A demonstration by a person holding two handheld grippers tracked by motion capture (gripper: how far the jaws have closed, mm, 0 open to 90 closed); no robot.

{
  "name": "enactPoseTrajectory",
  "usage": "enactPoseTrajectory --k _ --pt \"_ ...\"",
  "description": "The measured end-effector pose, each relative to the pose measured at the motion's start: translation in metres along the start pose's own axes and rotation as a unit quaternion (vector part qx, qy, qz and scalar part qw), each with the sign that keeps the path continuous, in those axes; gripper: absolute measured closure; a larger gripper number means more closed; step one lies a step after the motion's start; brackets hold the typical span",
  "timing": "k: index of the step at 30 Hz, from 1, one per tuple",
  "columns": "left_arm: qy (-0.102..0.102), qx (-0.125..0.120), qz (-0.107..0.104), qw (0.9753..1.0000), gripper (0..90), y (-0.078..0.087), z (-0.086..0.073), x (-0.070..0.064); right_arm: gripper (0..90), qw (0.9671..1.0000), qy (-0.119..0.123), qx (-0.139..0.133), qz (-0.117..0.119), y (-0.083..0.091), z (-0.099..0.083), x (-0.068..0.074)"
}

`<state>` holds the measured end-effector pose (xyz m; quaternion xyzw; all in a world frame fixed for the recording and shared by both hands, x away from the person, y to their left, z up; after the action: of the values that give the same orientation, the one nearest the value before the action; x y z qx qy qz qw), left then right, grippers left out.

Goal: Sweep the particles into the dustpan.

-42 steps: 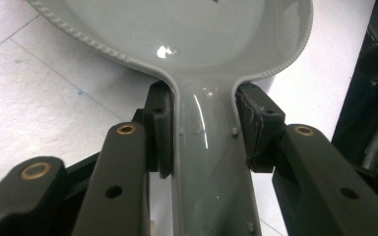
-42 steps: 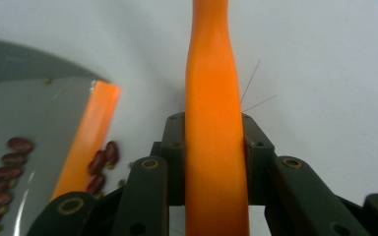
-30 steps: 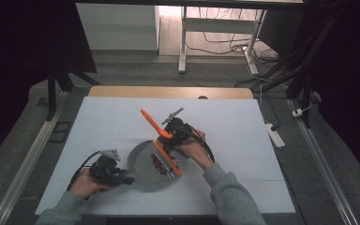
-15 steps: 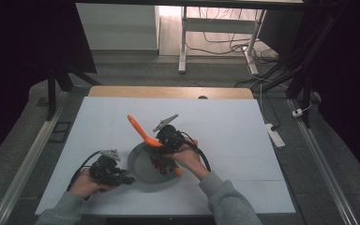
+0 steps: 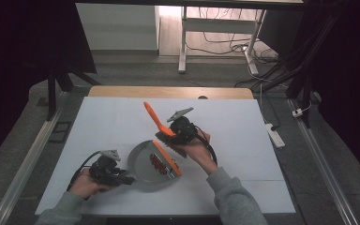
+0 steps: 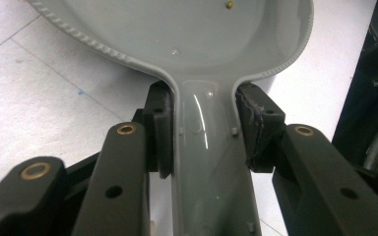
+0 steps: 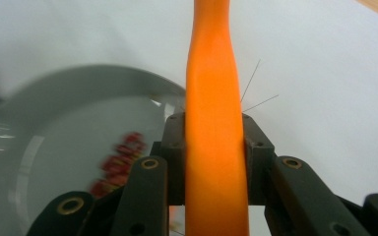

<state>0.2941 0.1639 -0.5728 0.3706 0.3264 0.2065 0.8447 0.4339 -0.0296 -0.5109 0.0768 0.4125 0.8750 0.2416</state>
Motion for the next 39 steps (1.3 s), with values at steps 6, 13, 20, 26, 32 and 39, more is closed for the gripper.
enactPoseTrajectory --k 6,13,20,26,32,39 --pt "0.000 0.001 -0.001 1.0000 61.8 0.000 0.000 0.000 70.5 0.9990 -0.022 0.037 -0.011 -0.009 -0.022 -0.013" --pt "0.000 0.000 0.000 1.0000 61.8 0.000 0.000 0.000 70.5 0.9990 -0.010 0.043 0.006 -0.012 -0.025 -0.002" --pt "0.000 0.000 0.001 1.0000 61.8 0.000 0.000 0.000 70.5 0.9989 -0.001 0.042 0.019 -0.014 -0.024 0.014" --pt "0.000 0.001 0.001 1.0000 61.9 0.000 0.000 0.000 70.5 0.9984 -0.002 0.018 0.054 -0.013 -0.017 0.035" --pt "0.000 0.000 0.001 1.0000 61.8 0.000 0.000 0.000 70.5 0.9945 0.004 -0.001 0.104 -0.015 -0.003 0.060" --pt "-0.001 0.000 0.001 1.0000 61.8 0.000 0.000 0.000 70.5 0.9953 -0.006 -0.026 0.093 -0.002 0.004 0.049"
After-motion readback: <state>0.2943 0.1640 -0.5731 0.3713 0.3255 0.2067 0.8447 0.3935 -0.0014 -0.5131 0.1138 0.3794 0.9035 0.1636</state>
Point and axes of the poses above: each handheld gripper's, and its own axes: y roughly backward along the jaws, z roughly out of its top, x roughly to its left, the point moved 7 cm from there along -y, roughly forward along the jaws, and after that the axes turned 5 degrees about y, right-handed, at the moved point
